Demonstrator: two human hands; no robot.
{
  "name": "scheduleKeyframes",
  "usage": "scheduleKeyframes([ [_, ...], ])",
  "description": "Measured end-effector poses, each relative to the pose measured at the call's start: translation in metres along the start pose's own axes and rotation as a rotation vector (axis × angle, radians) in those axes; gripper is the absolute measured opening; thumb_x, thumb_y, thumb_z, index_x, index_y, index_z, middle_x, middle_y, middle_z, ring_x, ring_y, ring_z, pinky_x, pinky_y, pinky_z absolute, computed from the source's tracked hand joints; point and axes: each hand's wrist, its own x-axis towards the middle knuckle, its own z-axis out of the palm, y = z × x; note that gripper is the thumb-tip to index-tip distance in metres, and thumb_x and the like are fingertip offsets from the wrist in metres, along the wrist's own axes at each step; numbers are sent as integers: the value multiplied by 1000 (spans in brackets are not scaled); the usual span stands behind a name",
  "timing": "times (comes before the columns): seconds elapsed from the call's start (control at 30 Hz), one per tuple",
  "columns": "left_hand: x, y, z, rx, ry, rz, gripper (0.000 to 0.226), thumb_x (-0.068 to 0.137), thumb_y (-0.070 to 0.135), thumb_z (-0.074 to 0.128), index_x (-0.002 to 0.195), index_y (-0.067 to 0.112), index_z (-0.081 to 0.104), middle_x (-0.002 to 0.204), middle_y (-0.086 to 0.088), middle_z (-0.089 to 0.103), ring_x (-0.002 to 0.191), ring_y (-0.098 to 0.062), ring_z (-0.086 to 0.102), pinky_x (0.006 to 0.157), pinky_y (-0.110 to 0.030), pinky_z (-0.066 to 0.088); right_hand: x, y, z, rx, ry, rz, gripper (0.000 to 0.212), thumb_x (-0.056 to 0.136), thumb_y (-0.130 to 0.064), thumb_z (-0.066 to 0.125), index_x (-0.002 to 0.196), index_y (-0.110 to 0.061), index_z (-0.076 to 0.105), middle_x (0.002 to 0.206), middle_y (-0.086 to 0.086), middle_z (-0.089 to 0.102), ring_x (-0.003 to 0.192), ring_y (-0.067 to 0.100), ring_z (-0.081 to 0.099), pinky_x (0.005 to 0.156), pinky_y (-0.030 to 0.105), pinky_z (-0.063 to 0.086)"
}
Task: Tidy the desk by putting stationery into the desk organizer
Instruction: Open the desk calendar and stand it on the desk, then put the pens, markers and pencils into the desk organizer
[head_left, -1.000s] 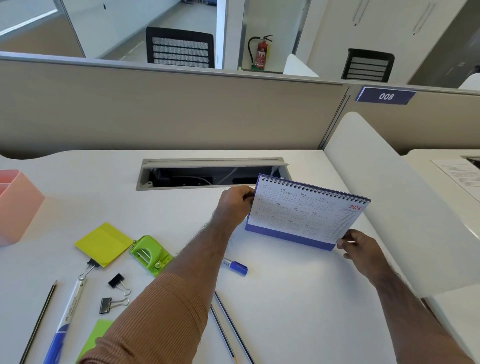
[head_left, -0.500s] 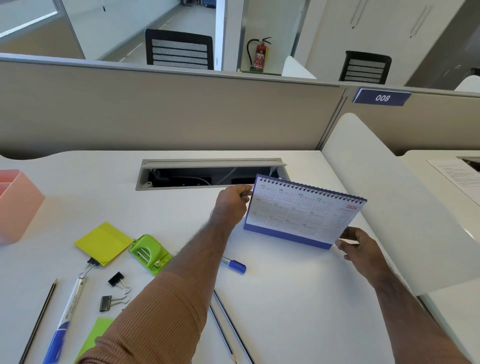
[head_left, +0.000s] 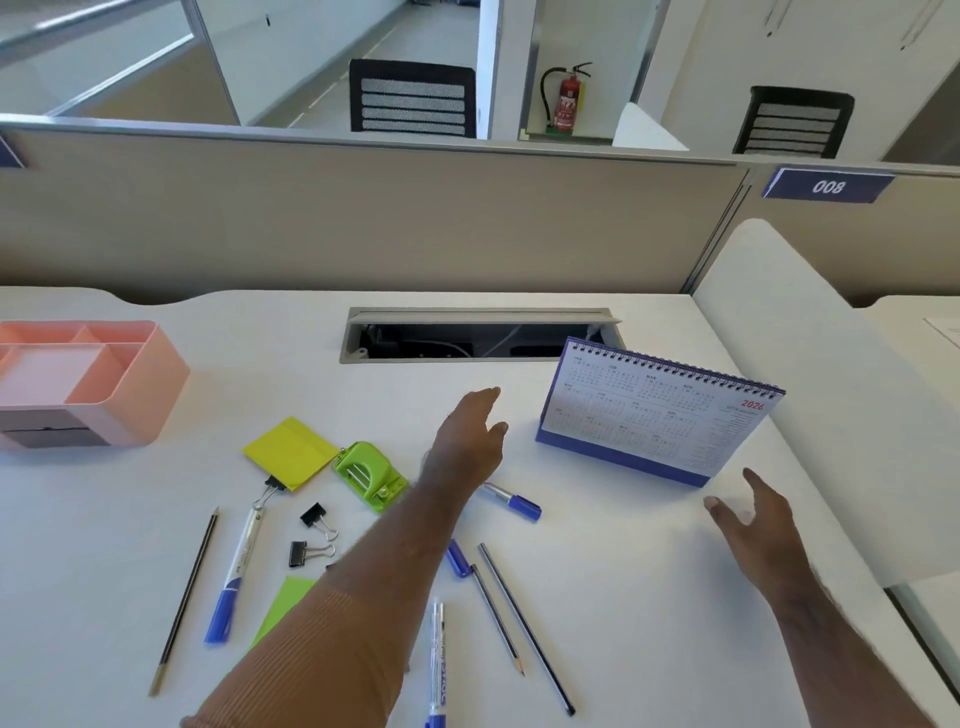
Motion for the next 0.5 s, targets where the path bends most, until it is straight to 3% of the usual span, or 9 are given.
scheduleKeyframes([
  [0.13, -26, -17, -12, 112, -37, 60, 57, 102, 31, 46, 154, 22, 26, 163, 3, 21, 152, -18, 7, 121, -36, 7, -29, 3, 12, -178, -10, -55, 72, 88, -43, 57, 147, -14, 26, 156, 12, 26, 142, 30, 27, 114, 52, 25],
  [0.27, -60, -34, -29, 265, -6, 122, 59, 102, 38, 41, 155, 22, 22, 165, 1, 13, 152, -18, -4, 120, -40, -9, -60, -4, 22, -383, -33, -101, 76, 89, -56, 38, 149, -14, 21, 160, 9, 16, 146, 31, 13, 110, 57, 25],
  [0.37, -88, -51, -42, 380, 10, 96, 63, 100, 45, 35, 156, 24, 16, 166, 1, 0, 151, -20, -16, 119, -45, -15, -87, -10, 36, -498, -15, -178, 82, 83, -62, 27, 148, -12, 22, 159, 12, 16, 146, 33, 11, 110, 60, 23],
  [0.5, -123, -76, -58, 524, 42, 48, 75, 91, 60, 13, 157, 26, 6, 165, -2, -12, 148, -23, -24, 117, -50, -19, -127, -22, 60, -547, -55, -247, 81, 85, -64, 24, 150, -16, 19, 160, 10, 11, 147, 31, 6, 114, 58, 16],
])
